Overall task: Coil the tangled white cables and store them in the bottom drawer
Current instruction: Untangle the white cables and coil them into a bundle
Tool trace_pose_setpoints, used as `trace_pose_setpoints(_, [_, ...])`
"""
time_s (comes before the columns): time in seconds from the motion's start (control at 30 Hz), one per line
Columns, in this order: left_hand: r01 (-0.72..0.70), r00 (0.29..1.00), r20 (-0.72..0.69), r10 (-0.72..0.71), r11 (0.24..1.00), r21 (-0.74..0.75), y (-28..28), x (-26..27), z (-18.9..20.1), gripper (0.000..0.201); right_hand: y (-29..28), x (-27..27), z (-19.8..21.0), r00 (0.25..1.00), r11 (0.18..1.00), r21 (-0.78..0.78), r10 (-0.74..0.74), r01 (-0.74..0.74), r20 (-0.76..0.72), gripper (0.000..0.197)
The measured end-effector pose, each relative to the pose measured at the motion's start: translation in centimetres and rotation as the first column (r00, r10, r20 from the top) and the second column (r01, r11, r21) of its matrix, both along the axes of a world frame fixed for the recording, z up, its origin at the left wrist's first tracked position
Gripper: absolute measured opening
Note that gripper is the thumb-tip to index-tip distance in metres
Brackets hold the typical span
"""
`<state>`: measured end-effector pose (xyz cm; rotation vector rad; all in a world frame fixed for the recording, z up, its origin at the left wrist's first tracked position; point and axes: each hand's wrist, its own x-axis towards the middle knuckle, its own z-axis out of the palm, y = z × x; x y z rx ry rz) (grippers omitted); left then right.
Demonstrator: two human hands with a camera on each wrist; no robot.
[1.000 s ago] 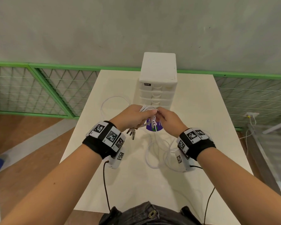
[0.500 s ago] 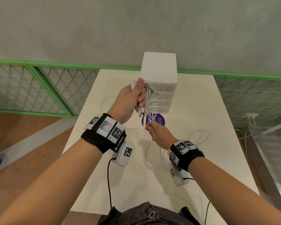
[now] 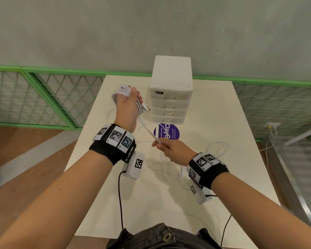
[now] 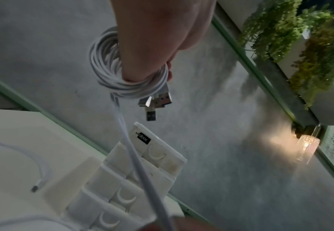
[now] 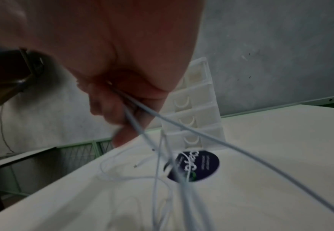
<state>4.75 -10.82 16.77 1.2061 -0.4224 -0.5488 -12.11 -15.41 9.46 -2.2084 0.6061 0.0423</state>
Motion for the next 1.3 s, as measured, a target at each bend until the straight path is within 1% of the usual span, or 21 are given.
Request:
trace_pose_setpoints(0.03, [-0.034,0.991,0.128,0.025,0.997,0.067,0.0,0.1,-0.4,0.022,0.0,0.2,0.2,1.0,0.998,-0.049,0.027,-0.026,0.016,0.029])
trace_pose_setpoints(0.1, [-0.071,0.916,0.4,-0.03,0.969,0.236,0.1,0.0,-1.1,0.016,0.3,0.7,1.1,0.995,0.979,-0.188,0.086,-0.077,0.041,0.027])
trace_pose_setpoints(0.17, [-0.043,0.801,0.566,-0.194,0.925,0.377,0.4,0.0,-2.1,0.015,0.3,1.1,2.2,0.986,0.961,-0.268,0.106,-0.069,0.127,0.024])
trace_pose_setpoints(0.2, [-0.01,0.745,0.602,-0.287,0.898,0.44,0.6,0.1,-2.5,0.016,0.2,1.2,2.9,0.976,0.959,-0.28,0.106,-0.049,0.19,0.023])
trace_pose_setpoints(0.23, [0.041,0.714,0.594,-0.371,0.869,0.493,0.9,0.2,-2.8,0.016,-0.1,1.2,3.5,0.961,0.957,-0.289,0.103,-0.025,0.258,0.023])
trace_pose_setpoints(0.27, [0.117,0.708,0.546,-0.449,0.836,0.536,1.1,0.1,-2.8,0.015,-0.4,1.3,4.1,0.942,0.952,-0.306,0.104,-0.001,0.319,0.022])
trace_pose_setpoints(0.3, [0.216,0.708,0.468,-0.528,0.794,0.569,1.4,0.1,-2.8,0.016,-0.7,1.3,4.6,0.925,0.946,-0.321,0.096,0.029,0.368,0.02])
trace_pose_setpoints(0.37, [0.393,0.702,0.295,-0.648,0.698,0.599,1.8,-0.3,-2.8,0.021,-1.7,1.3,5.3,0.908,0.95,-0.287,0.013,0.12,0.42,0.011])
trace_pose_setpoints(0.4, [0.463,0.705,0.21,-0.677,0.665,0.586,2.0,-0.6,-2.8,0.022,-2.4,1.3,5.5,0.9,0.959,-0.233,-0.048,0.163,0.433,0.01])
trace_pose_setpoints(0.47, [0.591,0.711,0.046,-0.702,0.632,0.501,2.3,-1.2,-2.5,0.032,-3.8,1.5,5.8,0.889,0.971,-0.135,-0.12,0.198,0.441,0.019])
trace_pose_setpoints(0.53, [0.666,0.684,-0.027,-0.729,0.609,0.432,2.4,-1.6,-1.9,0.037,-4.9,1.7,5.7,0.885,0.976,-0.098,-0.13,0.193,0.447,0.013])
trace_pose_setpoints(0.57, [0.68,0.665,-0.017,-0.747,0.595,0.428,2.5,-1.9,-1.4,0.036,-5.3,1.8,5.5,0.879,0.975,-0.097,-0.133,0.198,0.458,0.01])
trace_pose_setpoints(0.63, [0.682,0.632,0.048,-0.774,0.584,0.441,2.7,-2.6,-0.6,0.026,-5.9,2.1,5.3,0.867,0.971,-0.104,-0.142,0.216,0.478,0.019])
trace_pose_setpoints(0.73, [0.686,0.636,0.068,-0.769,0.603,0.406,2.8,-3.2,0.0,0.015,-6.0,2.4,5.1,0.855,0.971,-0.076,-0.162,0.228,0.492,0.03])
trace_pose_setpoints(0.8, [0.696,0.631,0.065,-0.773,0.601,0.393,2.8,-3.3,0.1,0.011,-5.7,2.5,4.7,0.861,0.975,-0.043,-0.172,0.219,0.478,0.033])
trace_pose_setpoints(0.87, [0.683,0.648,0.058,-0.759,0.613,0.397,2.9,-3.3,0.1,0.008,-5.2,2.5,4.2,0.88,0.984,-0.012,-0.155,0.179,0.449,0.033])
trace_pose_setpoints(0.93, [0.677,0.675,0.021,-0.738,0.63,0.38,3.1,-3.2,0.0,0.01,-4.5,2.3,4.1,0.89,0.988,0.08,-0.157,0.136,0.428,0.031])
trace_pose_setpoints(1.03, [0.7,0.698,-0.11,-0.707,0.643,0.31,3.4,-3.1,-0.1,0.011,-3.8,2.4,4.3,0.886,0.968,0.223,-0.199,0.112,0.418,0.024])
trace_pose_setpoints(1.1, [0.728,0.681,-0.172,-0.712,0.631,0.268,3.7,-3.0,0.0,0.01,-3.5,2.5,4.5,0.886,0.966,0.232,-0.202,0.112,0.417,0.023])
trace_pose_setpoints(1.2, [0.772,0.629,-0.194,-0.753,0.576,0.27,3.9,-3.0,0.1,0.012,-3.0,2.8,4.6,0.877,0.96,0.268,-0.2,0.086,0.436,0.024])
trace_pose_setpoints(1.3, [0.785,0.617,-0.239,-0.749,0.567,0.251,4.2,-3.0,0.2,0.01,-2.7,3.0,4.7,0.87,0.962,0.267,-0.178,0.055,0.46,0.025])
